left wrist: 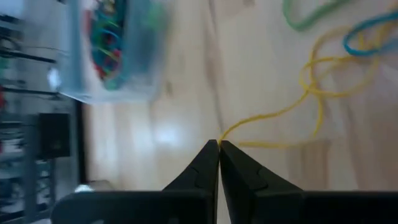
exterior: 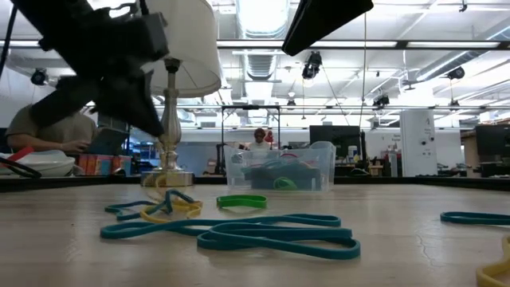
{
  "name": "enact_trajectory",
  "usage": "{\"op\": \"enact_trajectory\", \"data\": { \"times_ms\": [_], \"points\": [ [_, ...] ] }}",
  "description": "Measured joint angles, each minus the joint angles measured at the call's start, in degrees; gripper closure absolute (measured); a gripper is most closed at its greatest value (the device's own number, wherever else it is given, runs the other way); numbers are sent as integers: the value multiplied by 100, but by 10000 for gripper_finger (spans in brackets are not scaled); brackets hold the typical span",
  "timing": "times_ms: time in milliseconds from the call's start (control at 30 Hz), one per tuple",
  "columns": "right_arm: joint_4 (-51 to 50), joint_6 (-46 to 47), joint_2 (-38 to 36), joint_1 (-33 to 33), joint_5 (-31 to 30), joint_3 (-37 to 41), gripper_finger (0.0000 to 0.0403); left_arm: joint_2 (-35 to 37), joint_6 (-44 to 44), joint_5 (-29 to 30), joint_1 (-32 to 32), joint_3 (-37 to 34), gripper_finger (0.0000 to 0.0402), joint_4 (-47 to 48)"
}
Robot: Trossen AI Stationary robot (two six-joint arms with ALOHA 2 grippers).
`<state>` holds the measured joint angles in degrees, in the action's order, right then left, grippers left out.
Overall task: Pick and place rubber bands into bin
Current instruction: Put the yellow rubber bands into the bin
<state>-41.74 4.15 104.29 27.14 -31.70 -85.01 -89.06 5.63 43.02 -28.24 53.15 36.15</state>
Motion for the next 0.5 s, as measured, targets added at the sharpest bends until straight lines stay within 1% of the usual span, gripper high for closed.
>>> {"op": "enact_trajectory", "data": {
  "times_ms": [233, 367, 500],
  "points": [
    [-2, -27, 0, 0, -1, 0, 344, 7, -308, 862, -256, 368, 401, -16],
    [-2, -27, 0, 0, -1, 0, 344, 9, -551, 1060, -340, 573, 401, -46],
    [-2, -28, 0, 0, -9, 0, 344, 13, -986, 1371, -332, 653, 401, -365]
  ]
}}
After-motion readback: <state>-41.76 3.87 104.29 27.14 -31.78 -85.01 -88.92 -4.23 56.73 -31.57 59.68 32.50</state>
